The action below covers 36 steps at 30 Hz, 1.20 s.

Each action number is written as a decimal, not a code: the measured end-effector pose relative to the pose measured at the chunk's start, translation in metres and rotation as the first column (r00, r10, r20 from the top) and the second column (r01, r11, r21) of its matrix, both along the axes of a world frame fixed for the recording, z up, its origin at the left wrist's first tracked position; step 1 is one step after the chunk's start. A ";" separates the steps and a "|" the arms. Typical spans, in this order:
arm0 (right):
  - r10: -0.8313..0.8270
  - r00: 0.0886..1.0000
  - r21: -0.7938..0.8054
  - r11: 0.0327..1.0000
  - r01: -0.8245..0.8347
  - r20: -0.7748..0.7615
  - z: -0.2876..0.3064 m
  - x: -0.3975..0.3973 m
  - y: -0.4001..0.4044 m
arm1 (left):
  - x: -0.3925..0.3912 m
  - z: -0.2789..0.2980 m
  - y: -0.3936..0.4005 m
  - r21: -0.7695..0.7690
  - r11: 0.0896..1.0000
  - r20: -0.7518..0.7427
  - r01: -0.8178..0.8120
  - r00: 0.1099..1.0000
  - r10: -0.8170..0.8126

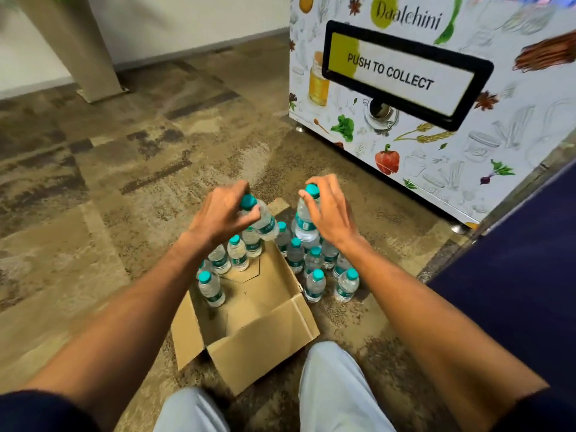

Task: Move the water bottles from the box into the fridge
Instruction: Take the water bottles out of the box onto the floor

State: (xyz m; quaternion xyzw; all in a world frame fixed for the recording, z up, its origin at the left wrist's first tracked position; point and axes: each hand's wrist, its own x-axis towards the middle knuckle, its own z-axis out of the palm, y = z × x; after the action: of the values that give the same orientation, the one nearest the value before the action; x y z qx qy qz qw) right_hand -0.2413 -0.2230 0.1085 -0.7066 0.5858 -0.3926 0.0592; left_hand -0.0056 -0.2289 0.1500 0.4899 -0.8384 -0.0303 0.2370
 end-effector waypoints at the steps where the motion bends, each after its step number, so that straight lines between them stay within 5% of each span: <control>1: -0.018 1.000 -0.005 1.000 0.018 -0.018 -0.002 -0.010 0.002 | -0.012 -0.006 -0.001 0.032 0.999 -0.022 0.018 1.000 -0.018; 15: -0.067 0.983 0.297 0.948 0.117 -0.173 -0.100 -0.066 0.019 | -0.082 -0.101 -0.011 0.292 0.942 -0.062 0.163 0.986 -0.152; 23: -0.017 0.974 0.436 0.892 0.117 -0.227 -0.147 -0.073 0.029 | -0.095 -0.154 -0.014 0.401 0.915 0.232 0.027 0.964 -0.130; 29: -0.003 0.945 0.518 0.836 0.181 -0.326 -0.163 -0.072 0.031 | -0.112 -0.173 -0.009 0.305 0.950 0.541 -0.064 0.833 -0.118; 36: -0.050 0.942 0.528 0.818 0.230 -0.333 -0.155 -0.064 0.031 | -0.127 -0.166 -0.007 0.341 0.927 0.576 -0.155 0.814 -0.076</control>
State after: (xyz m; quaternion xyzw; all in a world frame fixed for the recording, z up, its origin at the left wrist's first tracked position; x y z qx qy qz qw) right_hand -0.3052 -0.1925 -0.0467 -0.6643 0.7277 -0.0937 0.1430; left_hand -0.1329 -0.2361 -0.0161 0.5291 -0.8385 -0.0334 -0.1261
